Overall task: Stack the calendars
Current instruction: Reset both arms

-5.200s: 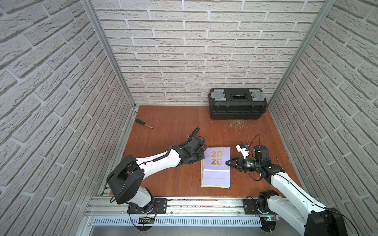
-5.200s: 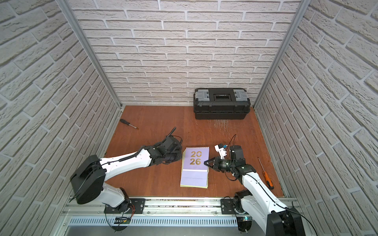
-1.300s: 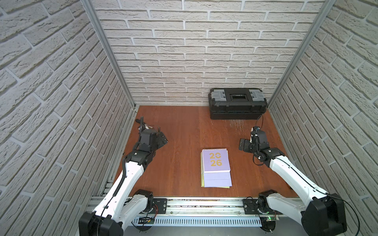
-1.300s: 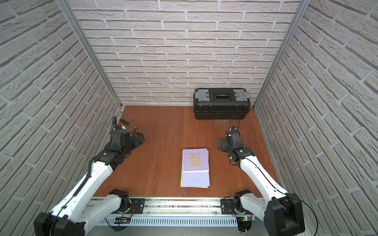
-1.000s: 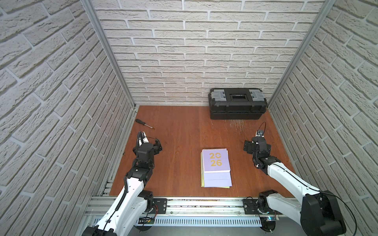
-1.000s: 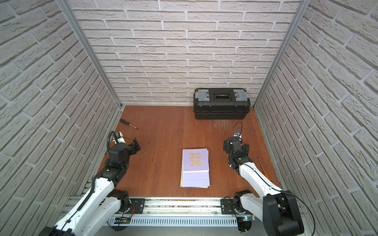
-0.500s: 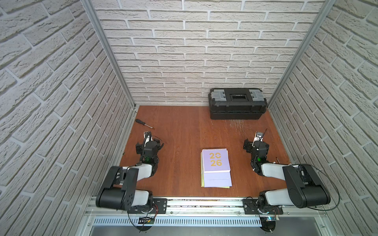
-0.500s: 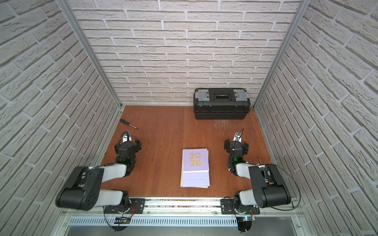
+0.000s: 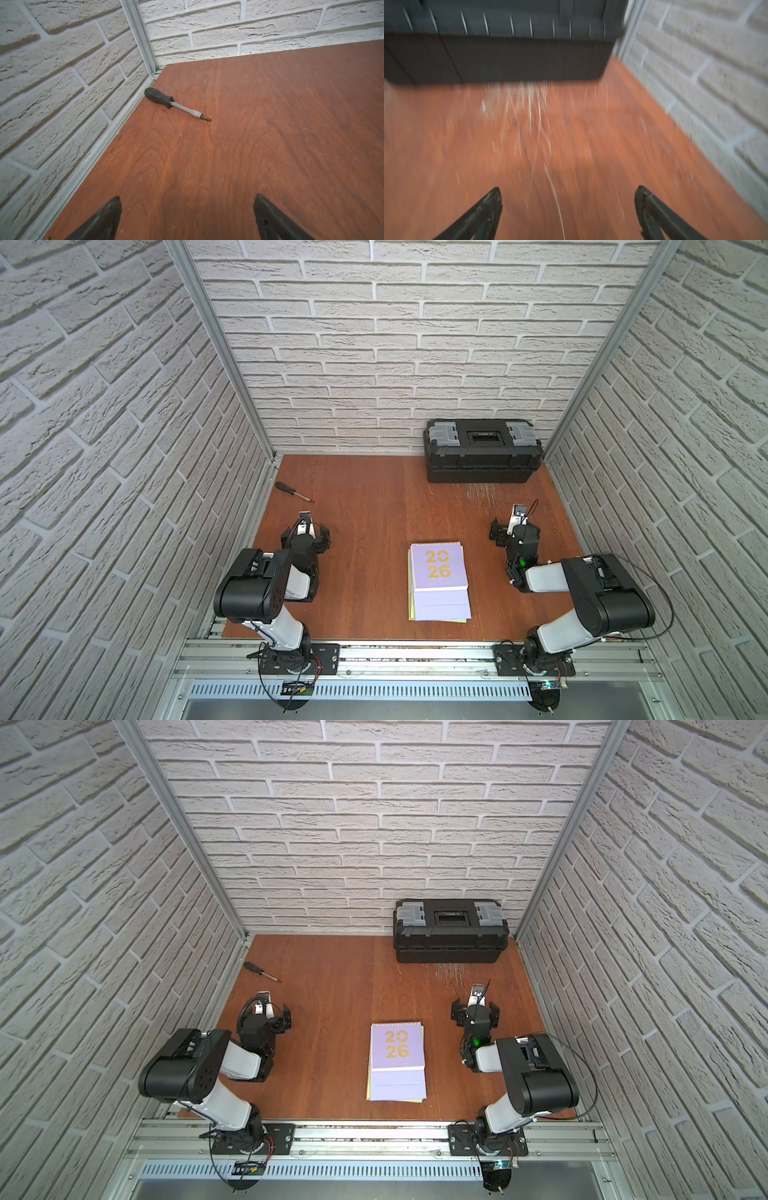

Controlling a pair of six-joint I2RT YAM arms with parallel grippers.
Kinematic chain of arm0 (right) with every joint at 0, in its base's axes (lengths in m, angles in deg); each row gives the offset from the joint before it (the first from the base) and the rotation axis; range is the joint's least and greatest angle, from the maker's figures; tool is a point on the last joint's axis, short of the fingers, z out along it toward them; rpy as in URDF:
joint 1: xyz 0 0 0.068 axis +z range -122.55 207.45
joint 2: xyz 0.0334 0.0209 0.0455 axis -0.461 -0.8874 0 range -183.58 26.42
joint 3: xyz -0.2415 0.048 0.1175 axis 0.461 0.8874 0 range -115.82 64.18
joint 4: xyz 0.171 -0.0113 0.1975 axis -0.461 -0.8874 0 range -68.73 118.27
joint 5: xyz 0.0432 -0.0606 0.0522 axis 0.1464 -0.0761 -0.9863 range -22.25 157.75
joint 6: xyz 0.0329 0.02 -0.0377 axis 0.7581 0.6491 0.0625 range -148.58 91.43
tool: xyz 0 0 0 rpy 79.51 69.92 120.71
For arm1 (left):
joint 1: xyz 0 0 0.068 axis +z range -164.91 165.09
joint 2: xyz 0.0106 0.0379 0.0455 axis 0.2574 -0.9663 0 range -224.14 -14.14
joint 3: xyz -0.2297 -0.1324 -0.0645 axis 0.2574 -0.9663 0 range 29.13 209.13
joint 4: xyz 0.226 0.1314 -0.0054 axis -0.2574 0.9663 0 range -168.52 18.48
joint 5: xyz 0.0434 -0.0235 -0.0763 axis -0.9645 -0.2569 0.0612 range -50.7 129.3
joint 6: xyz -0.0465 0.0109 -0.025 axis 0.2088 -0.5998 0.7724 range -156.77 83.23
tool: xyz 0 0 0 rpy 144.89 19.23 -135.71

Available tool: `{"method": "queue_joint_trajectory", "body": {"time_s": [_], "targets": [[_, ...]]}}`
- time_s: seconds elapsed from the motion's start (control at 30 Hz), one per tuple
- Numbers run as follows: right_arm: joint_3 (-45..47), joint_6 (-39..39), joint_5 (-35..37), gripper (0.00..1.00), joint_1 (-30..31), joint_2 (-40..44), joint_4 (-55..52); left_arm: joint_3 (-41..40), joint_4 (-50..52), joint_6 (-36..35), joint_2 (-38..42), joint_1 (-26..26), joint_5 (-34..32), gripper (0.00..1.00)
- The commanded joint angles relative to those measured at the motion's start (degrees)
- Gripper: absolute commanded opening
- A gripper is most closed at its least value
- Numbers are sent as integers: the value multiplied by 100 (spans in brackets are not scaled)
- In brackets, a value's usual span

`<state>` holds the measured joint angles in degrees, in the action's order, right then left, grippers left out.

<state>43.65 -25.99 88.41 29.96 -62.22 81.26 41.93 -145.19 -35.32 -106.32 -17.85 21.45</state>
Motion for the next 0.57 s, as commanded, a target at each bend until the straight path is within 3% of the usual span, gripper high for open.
{"method": "queue_joint_trajectory", "body": {"time_s": [0.0, 0.07, 0.4, 0.47, 0.53], "targets": [[-233, 67, -3, 99, -4, 256, -675, 605, 657, 216, 146, 221, 292, 98], [-192, 14, 12, 100, -5, 192, -454, 806, 1098, 434, 185, 427, 484, 98], [-255, -50, -114, 99, 12, 69, -467, 677, 856, 448, 192, 405, 355, 98], [-253, -34, -127, 99, 4, 167, -553, 514, 539, 633, 198, 442, 74, 98], [-267, -14, -38, 99, 22, 234, -695, -196, -580, 1110, 224, 879, 446, 98]]}}
